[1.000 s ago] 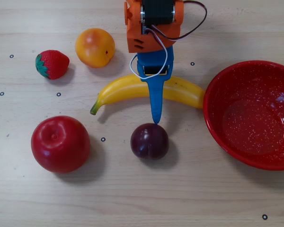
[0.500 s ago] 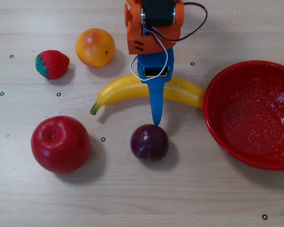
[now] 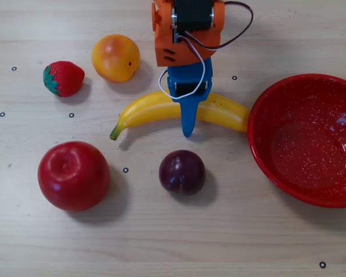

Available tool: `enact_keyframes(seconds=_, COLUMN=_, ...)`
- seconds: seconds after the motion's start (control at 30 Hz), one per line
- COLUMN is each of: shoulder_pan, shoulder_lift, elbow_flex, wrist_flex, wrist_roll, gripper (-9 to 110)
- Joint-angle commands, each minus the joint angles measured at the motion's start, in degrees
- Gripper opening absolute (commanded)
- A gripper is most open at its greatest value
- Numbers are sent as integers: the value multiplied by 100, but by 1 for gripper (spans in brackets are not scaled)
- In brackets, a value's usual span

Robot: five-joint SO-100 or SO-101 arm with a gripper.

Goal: Put the banana in the red bowl.

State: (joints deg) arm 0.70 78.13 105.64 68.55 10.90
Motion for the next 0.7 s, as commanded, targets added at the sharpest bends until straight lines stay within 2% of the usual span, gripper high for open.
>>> enact_keyframes(seconds=0.0, shoulder_pan=149, shoulder_lift=325, elbow_flex=88, wrist_flex=-79, wrist_roll=193, gripper=30)
enact_keyframes(seconds=0.4, shoulder_pan=141, shoulder_lift=396, elbow_flex=422, wrist_flex=-220, wrist_roll=272, gripper=13)
enact_keyframes(seconds=0.53, shoulder_pan=141, shoulder_lift=422, elbow_flex=466, wrist_flex=-211, wrist_roll=272, gripper=1)
enact_keyframes(seconds=0.67, shoulder_pan=79, shoulder_lift=457, elbow_flex=431, wrist_flex=-53, wrist_roll=255, gripper=0)
